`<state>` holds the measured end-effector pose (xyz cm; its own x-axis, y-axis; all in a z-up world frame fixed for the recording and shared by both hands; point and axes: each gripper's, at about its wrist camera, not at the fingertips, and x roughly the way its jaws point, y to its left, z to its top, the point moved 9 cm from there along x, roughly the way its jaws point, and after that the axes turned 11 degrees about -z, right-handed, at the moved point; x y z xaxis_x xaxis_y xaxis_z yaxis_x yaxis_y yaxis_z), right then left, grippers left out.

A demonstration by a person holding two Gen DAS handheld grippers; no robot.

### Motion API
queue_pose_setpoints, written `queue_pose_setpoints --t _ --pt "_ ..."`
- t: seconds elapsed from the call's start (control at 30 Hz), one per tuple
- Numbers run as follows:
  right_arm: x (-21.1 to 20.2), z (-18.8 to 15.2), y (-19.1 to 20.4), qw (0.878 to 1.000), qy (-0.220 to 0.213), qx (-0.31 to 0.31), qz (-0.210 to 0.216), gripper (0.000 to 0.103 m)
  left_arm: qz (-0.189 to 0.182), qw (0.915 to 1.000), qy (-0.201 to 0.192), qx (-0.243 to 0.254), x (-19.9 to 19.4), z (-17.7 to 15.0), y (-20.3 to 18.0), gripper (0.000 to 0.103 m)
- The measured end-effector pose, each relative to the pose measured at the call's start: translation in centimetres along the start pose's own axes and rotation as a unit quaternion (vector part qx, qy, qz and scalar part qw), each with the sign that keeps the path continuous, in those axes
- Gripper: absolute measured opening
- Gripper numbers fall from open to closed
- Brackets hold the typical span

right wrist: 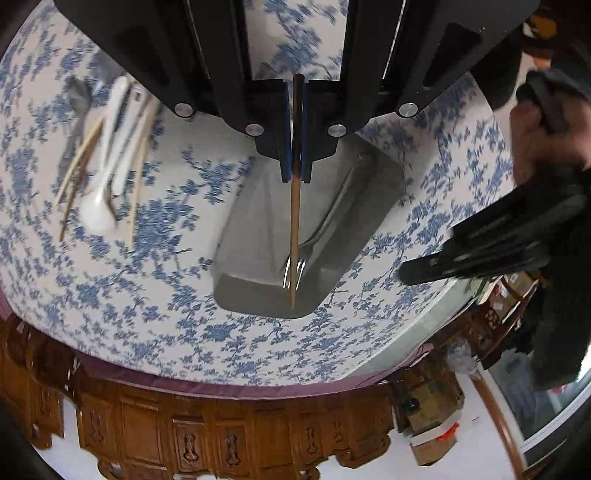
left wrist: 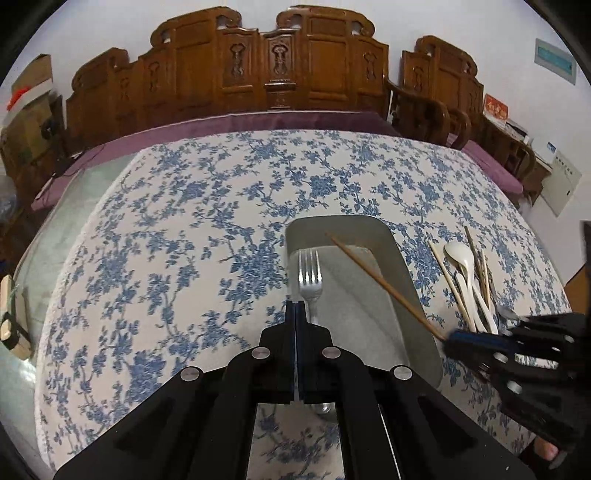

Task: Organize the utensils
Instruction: 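Lower the dark chopstick into the grey tray and open the right tool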

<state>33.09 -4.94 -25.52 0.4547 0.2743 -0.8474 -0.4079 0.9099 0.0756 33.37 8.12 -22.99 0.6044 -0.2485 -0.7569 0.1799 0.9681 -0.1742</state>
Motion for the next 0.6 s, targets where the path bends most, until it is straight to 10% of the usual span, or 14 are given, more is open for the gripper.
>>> queue_pose_setpoints --t 0.6 --pt "4.3 1.4 2.8 1.0 0.024 0.019 0.003 0.01 -0.01 0.9998 -0.017 0.0 -3.1 -0.7 1.3 0.0"
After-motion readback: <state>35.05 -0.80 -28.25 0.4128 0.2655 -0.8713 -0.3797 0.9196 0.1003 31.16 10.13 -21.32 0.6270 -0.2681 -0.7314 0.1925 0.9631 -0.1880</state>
